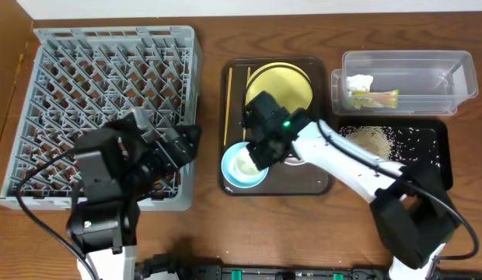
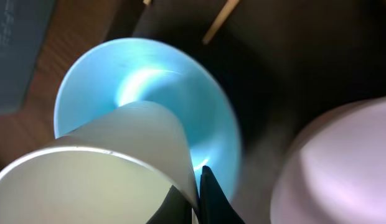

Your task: Sort waste into correct bins and load items into the dishwasher

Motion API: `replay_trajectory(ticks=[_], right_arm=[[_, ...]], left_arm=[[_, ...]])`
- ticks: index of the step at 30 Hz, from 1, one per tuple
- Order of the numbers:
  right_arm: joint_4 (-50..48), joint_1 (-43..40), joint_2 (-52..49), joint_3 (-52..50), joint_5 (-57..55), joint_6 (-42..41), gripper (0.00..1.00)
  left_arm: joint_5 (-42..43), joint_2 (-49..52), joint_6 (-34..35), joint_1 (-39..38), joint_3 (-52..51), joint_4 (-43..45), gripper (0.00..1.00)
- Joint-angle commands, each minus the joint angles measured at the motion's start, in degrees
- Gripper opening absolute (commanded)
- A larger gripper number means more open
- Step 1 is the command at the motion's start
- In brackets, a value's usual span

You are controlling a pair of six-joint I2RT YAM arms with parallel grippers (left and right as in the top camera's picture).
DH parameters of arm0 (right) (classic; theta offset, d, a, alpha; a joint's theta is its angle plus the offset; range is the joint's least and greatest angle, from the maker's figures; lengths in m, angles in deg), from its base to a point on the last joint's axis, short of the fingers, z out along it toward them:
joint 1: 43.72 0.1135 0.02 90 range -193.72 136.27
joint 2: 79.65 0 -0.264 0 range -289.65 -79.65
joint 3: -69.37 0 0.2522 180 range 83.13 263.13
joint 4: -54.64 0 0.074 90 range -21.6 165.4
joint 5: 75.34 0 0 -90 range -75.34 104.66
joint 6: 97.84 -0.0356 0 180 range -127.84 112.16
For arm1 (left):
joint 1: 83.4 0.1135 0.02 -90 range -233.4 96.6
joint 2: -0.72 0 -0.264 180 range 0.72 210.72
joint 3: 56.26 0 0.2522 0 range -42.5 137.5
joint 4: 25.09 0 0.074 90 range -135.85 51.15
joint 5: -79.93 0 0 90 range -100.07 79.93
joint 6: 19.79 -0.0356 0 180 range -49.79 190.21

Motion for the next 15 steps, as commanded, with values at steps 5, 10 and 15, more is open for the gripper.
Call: replay_trajectory(ticks=[5,10,15], right_arm=[[-8.4,-13.9,18.8,2.9,33.7,8.8,0.01],[-19.5,-14.3,19.7,2.8,53.1,9.3,0.01],[-21.6,-11.2,17.9,2.8,50.1,9.3,0.01]], left_arm=[[34.7,7.7,0.7,8.9,1.2,4.5,0.98],[51.2,13.2,1.2,8.4,1.2,10.1,0.98],[51.2,12.6,1.2,4.8,1.2,10.3,0.98]])
